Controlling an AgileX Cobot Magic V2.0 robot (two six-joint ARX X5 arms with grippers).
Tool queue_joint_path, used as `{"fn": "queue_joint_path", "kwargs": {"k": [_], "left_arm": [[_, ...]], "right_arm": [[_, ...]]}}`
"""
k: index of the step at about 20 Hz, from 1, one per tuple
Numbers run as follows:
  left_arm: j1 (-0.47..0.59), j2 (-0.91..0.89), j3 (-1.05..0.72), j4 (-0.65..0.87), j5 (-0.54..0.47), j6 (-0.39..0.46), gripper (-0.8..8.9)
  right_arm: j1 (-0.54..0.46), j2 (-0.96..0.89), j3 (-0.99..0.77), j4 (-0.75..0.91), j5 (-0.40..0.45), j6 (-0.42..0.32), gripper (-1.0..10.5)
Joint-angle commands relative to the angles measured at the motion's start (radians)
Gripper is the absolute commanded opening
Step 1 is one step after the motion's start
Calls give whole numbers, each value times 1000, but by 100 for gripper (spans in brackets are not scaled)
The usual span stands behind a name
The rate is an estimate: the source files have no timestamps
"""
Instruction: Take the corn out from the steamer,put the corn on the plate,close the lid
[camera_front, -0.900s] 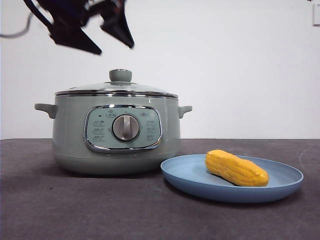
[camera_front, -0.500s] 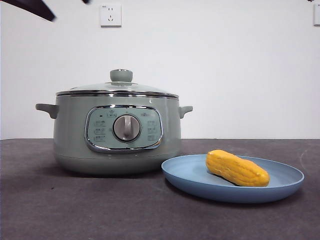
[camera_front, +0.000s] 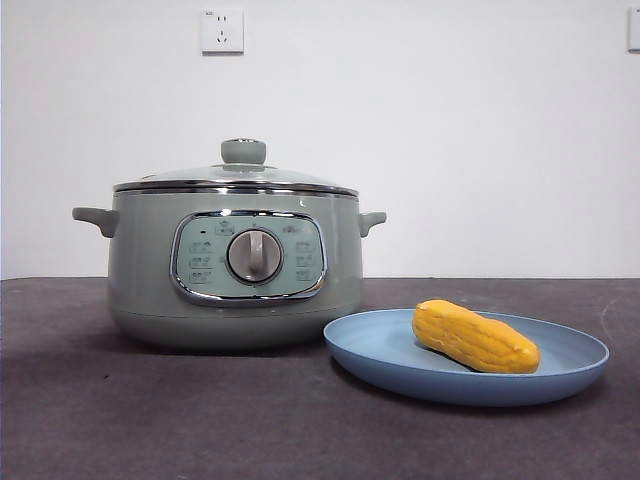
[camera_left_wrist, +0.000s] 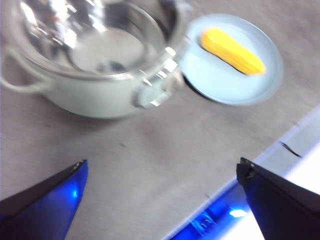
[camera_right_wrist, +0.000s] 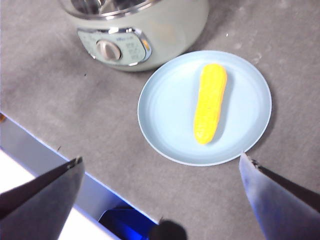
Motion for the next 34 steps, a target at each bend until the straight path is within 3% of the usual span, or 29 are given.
{"fn": "queue_joint_path", "kwargs": {"k": [1,3,4,7,28,34], "left_arm": [[2,0,-9,-2,16,-6,499],[2,0,-9,-2,16,-6,491],[2,0,-9,-2,16,-5,427],[2,0,-9,6,15,-2,-18],[1,0,-9,31,7,2,-8],[6,-35,-9,72,-69,14,-3]], "right_arm": [[2,0,-5,-10,-2,-18,594],[2,0,-5,-17,-3,-17,578],[2,0,-5,-18,-3,-17,501],[2,0,-5,-18,-2,-18,14],[2,0,-5,-21,0,1,1],[2,0,-5,-21,0,1,1]]}}
